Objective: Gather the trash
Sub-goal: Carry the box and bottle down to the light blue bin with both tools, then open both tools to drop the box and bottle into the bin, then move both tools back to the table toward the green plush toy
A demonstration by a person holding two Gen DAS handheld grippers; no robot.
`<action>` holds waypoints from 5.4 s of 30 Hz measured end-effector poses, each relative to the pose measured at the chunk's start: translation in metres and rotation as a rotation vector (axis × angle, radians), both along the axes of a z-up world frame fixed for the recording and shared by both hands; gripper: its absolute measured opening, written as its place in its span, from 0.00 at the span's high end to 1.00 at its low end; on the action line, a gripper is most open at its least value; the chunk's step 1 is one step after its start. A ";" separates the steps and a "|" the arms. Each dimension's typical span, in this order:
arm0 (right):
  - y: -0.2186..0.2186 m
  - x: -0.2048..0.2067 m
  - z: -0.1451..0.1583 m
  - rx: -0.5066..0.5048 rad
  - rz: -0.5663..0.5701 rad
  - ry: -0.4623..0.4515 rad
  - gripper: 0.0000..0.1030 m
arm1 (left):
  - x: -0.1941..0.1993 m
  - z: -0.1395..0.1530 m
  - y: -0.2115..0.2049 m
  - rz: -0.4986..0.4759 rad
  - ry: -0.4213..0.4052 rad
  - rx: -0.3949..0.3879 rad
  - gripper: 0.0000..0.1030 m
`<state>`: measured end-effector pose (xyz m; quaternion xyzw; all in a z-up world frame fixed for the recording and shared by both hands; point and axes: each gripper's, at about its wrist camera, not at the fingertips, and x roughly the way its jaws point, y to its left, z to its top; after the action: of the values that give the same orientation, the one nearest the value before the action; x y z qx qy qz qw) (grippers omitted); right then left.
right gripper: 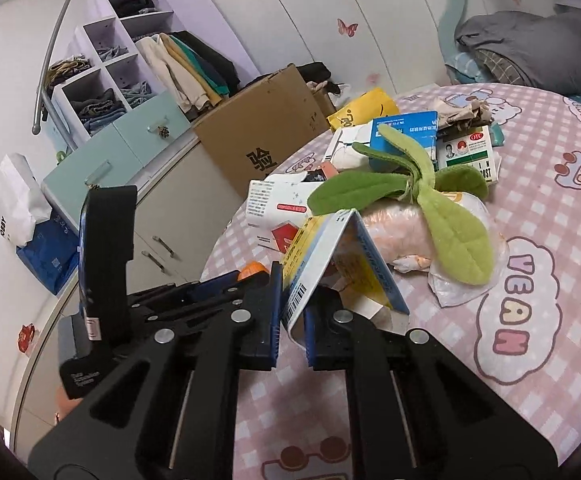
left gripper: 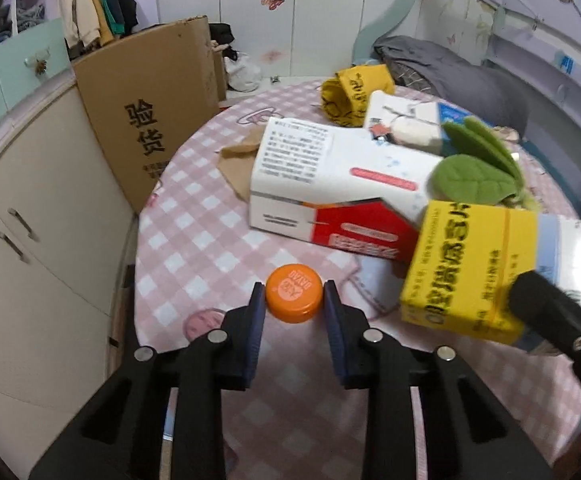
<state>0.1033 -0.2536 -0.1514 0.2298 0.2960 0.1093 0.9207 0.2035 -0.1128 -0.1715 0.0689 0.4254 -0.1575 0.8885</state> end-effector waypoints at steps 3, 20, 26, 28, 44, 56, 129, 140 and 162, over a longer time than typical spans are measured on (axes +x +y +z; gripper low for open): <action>0.005 -0.007 0.007 -0.010 0.002 -0.008 0.92 | -0.013 0.009 0.000 0.001 -0.039 0.004 0.72; 0.061 -0.057 0.048 -0.071 0.088 -0.085 0.92 | -0.091 0.060 0.071 0.119 -0.166 -0.050 0.72; 0.110 -0.046 0.054 -0.098 0.198 -0.084 0.92 | -0.100 0.070 0.124 0.216 -0.196 -0.066 0.72; 0.127 -0.041 0.053 -0.105 0.231 -0.079 0.92 | -0.100 0.070 0.144 0.253 -0.199 -0.071 0.72; 0.281 0.059 -0.034 -0.190 0.538 0.169 0.92 | -0.055 -0.021 0.292 0.545 0.005 -0.067 0.72; 0.338 0.126 -0.119 -0.212 0.552 0.353 0.53 | -0.017 -0.084 0.342 0.642 0.142 -0.058 0.73; 0.193 -0.009 0.014 -0.230 0.191 -0.003 0.24 | -0.115 0.065 0.233 0.617 -0.226 0.046 0.21; 0.076 -0.043 0.028 -0.189 -0.031 -0.029 0.23 | -0.109 0.084 0.139 0.393 -0.236 -0.030 0.19; -0.049 0.038 0.012 -0.240 -0.184 0.036 0.32 | -0.038 0.052 0.026 0.192 -0.116 -0.019 0.19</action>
<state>0.1410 -0.3030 -0.1398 0.1461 0.3010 -0.0159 0.9422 0.1655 -0.0865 -0.1198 0.0286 0.3766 -0.0715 0.9231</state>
